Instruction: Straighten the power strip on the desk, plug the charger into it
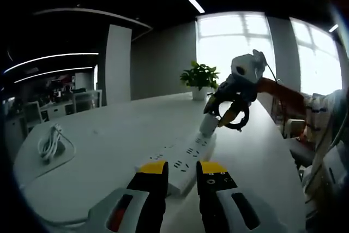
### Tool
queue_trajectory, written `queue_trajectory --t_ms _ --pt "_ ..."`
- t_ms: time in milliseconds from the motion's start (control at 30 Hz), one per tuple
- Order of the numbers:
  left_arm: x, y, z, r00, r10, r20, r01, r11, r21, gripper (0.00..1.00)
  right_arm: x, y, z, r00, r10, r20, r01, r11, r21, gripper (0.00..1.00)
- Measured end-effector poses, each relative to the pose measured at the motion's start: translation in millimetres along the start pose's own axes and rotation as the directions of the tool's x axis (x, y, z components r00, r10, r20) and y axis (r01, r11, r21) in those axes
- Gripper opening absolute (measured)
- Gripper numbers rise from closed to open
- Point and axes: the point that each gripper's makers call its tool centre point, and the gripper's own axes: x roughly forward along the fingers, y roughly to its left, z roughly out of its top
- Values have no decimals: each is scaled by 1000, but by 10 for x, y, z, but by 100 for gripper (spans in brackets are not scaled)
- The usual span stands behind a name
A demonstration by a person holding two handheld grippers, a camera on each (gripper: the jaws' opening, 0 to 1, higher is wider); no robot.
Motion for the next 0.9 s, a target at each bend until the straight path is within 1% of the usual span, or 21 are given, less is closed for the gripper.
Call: queue_trajectory --t_ms 167,467,600,667,800,900 --pt "1 -3 4 1000 -2 0 2 1000 2 21 12 -2 -4 1000 12 -21 -12 1000 -25 30" --pt "2 -2 7 1000 -3 -1 3 1000 2 21 49 11 1 995 38 -87 -47 993 -107 29" --pt "6 -10 3 1000 -5 -3 5 1000 3 21 75 20 12 992 50 -117 -67 987 -144 29" --pt "7 -12 5 1000 -6 -3 6 1000 3 21 91 44 21 989 61 -131 -82 983 -165 27" --pt "9 -14 -2 1000 -6 -5 6 1000 3 21 114 50 10 982 69 -173 -101 978 -183 26" --pt "10 -23 -4 1000 -8 -5 8 1000 3 21 120 55 -3 979 69 -193 -108 975 -196 26"
